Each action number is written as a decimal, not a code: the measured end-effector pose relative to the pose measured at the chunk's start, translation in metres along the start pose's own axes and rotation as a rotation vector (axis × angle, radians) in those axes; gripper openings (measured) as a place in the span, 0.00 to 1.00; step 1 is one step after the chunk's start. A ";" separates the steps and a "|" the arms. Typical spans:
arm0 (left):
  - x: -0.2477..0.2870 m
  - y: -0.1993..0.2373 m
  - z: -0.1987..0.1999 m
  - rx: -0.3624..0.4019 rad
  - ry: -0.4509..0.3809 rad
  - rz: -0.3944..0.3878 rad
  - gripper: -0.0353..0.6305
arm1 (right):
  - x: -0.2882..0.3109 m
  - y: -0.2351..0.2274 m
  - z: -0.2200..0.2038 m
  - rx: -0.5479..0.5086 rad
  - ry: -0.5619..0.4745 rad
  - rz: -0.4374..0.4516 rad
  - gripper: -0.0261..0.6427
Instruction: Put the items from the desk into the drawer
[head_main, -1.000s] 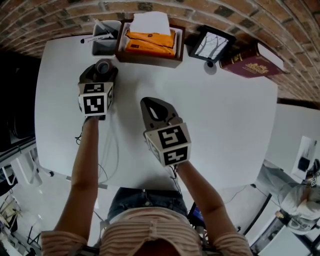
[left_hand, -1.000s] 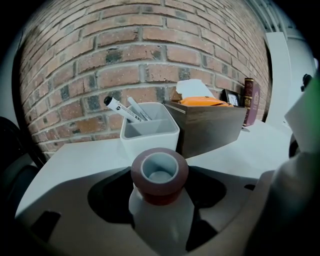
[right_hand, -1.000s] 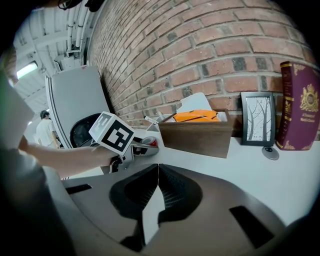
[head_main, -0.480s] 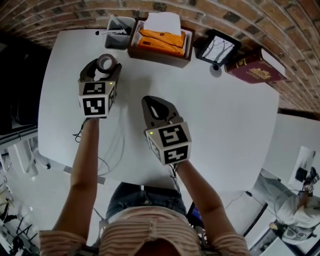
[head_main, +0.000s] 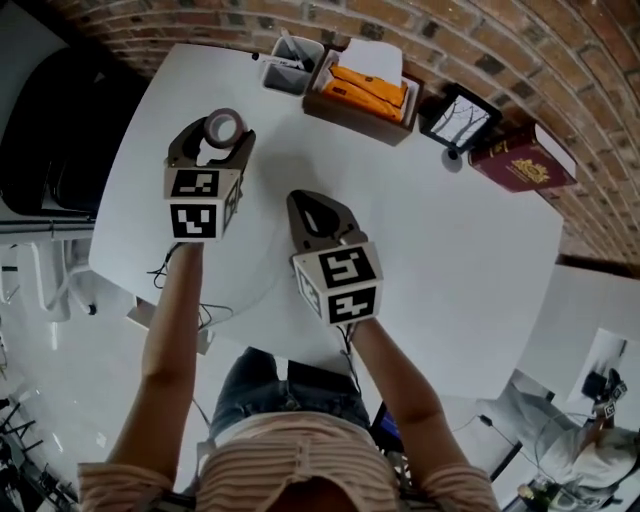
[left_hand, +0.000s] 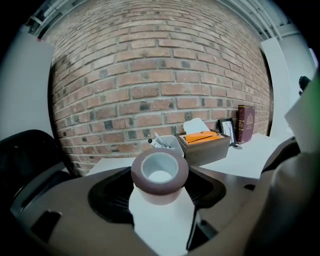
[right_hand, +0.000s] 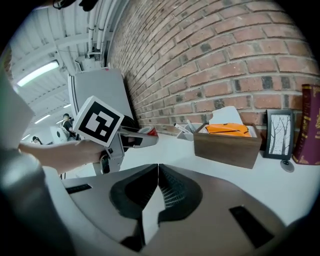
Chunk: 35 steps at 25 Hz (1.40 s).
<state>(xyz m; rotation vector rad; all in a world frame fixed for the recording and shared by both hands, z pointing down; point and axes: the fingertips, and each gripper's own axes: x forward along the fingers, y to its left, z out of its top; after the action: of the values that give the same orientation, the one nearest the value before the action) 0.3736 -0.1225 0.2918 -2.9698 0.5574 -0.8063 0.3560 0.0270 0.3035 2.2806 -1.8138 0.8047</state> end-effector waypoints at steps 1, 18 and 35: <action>-0.007 0.003 -0.001 -0.005 -0.003 0.005 0.53 | 0.000 0.006 0.000 -0.003 -0.001 0.007 0.06; -0.137 0.063 -0.041 -0.073 -0.036 0.109 0.53 | -0.010 0.127 0.005 -0.088 -0.012 0.105 0.06; -0.260 0.132 -0.129 -0.151 -0.035 0.179 0.53 | -0.007 0.267 -0.035 -0.147 0.027 0.192 0.06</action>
<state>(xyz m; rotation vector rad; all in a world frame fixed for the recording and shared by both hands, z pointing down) 0.0569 -0.1470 0.2629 -3.0016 0.9053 -0.7250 0.0940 -0.0267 0.2689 2.0200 -2.0299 0.6979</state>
